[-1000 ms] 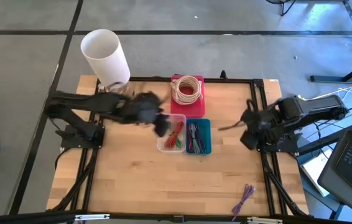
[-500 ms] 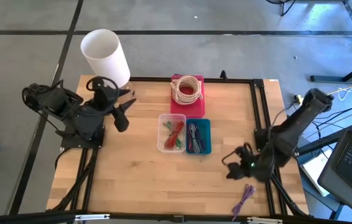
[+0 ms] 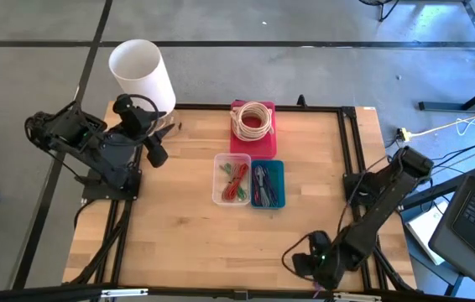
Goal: Pick & Place USB Port
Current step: Put the purple charger cable into the transparent bin
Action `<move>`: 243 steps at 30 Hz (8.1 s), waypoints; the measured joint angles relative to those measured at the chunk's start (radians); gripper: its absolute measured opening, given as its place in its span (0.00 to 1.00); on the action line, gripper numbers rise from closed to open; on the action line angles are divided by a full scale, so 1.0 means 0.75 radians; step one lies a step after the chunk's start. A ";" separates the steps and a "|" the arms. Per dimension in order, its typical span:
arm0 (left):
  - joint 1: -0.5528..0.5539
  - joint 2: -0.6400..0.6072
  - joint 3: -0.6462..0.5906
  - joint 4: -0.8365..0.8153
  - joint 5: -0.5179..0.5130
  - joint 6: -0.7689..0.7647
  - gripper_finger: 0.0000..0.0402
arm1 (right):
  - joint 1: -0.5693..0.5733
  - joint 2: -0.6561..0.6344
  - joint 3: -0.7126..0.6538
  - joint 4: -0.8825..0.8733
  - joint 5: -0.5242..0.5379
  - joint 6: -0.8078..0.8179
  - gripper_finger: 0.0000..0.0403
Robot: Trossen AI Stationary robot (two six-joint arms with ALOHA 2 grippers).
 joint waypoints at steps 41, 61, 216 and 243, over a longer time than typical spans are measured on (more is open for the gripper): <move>0.022 0.004 0.000 0.028 0.030 -0.248 0.40 | 0.146 0.288 0.177 -0.391 -0.063 -0.805 0.21; 0.020 0.125 0.000 0.032 0.114 -0.483 0.38 | 0.212 0.287 0.176 -0.353 -0.062 -2.532 0.40; 0.541 0.883 -0.183 0.656 1.102 -0.871 0.04 | -0.494 -0.776 0.516 -1.122 1.282 -2.078 0.65; 0.641 1.222 -0.183 0.650 1.373 -0.824 0.04 | -0.494 -0.783 0.510 -1.122 1.144 -2.106 0.65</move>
